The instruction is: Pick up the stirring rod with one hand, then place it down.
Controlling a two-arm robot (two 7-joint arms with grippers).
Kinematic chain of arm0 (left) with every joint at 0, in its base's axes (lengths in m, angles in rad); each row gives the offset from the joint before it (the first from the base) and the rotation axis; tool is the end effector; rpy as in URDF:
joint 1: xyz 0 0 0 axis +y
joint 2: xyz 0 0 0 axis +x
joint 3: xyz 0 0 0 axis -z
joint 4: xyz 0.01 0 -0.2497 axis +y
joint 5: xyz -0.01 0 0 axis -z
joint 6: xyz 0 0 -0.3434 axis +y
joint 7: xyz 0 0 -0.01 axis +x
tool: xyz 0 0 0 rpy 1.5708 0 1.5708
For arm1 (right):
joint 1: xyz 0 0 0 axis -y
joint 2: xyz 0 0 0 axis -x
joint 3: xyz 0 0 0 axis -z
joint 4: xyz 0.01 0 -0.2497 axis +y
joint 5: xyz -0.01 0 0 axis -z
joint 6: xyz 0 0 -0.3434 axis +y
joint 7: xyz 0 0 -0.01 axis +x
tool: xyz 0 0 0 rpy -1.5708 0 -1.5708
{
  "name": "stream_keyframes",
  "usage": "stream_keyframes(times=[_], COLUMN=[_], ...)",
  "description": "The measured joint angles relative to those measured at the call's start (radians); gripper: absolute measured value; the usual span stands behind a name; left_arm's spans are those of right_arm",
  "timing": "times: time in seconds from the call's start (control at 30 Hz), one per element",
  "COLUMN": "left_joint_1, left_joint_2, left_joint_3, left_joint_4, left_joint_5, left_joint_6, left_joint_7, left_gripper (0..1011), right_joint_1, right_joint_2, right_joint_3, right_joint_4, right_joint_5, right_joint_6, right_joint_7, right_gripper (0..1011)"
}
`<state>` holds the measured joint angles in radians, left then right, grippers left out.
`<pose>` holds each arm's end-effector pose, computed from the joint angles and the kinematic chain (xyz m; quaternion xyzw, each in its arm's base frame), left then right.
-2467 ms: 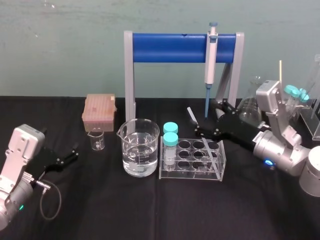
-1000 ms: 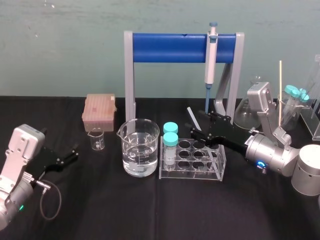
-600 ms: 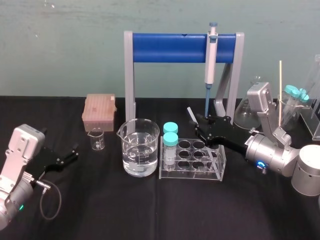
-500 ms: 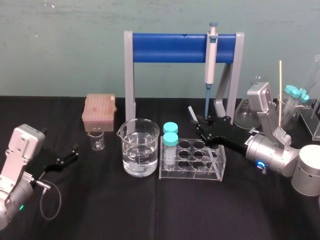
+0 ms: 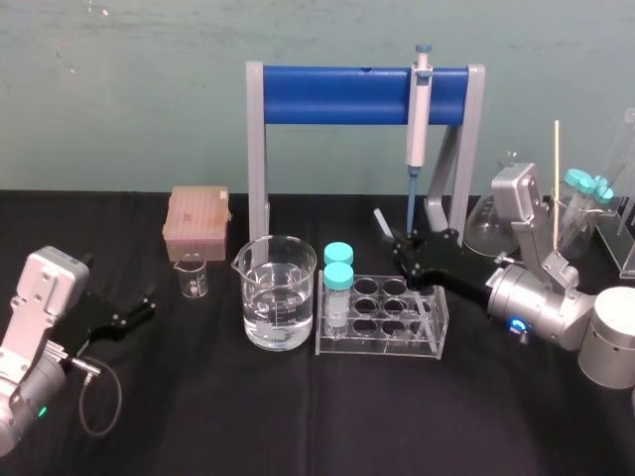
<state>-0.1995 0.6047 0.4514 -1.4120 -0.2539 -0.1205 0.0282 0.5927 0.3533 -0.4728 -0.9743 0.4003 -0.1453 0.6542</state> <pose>0.3842 0.0506 -0.2764 0.1415 -0.1324 0.5799 0.7913 0.4846 -0.0309 -0.2450 -0.0567 -0.0403 -0.3588 0.9308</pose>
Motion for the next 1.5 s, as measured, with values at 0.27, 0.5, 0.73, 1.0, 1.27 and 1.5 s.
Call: stream_keyframes(times=[0.27,0.5,0.73,1.0,1.27,1.5], left_joint_1=[0.0,0.0,0.0,0.0,0.0,0.0], left_joint_2=[0.0,0.0,0.0,0.0,0.0,0.0], left_joint_3=[0.0,0.0,0.0,0.0,0.0,0.0], left_joint_4=[0.0,0.0,0.0,0.0,0.0,0.0], left_joint_5=[0.0,0.0,0.0,0.0,0.0,0.0], left_joint_6=[0.0,0.0,0.0,0.0,0.0,0.0], left_joint_7=[0.0,0.0,0.0,0.0,0.0,0.0], left_gripper=[1000,1000,1000,1000,1000,1000], right_joint_1=[-0.019,-0.024,-0.077,-0.123,-0.15,-0.148], right_joint_2=[-0.008,-0.015,-0.04,-0.057,-0.062,-0.062], right_joint_3=[0.069,0.116,0.154,0.177,0.195,0.193], right_joint_4=[-0.106,-0.186,-0.184,-0.129,-0.106,-0.108], right_joint_5=[0.052,0.083,0.009,-0.005,0.027,0.026], right_joint_6=[-0.026,-0.121,-0.416,-0.525,-0.507,-0.507], right_joint_7=[-0.014,-0.016,-0.039,-0.026,-0.004,-0.004], right_gripper=[68,68,68,68,68,68])
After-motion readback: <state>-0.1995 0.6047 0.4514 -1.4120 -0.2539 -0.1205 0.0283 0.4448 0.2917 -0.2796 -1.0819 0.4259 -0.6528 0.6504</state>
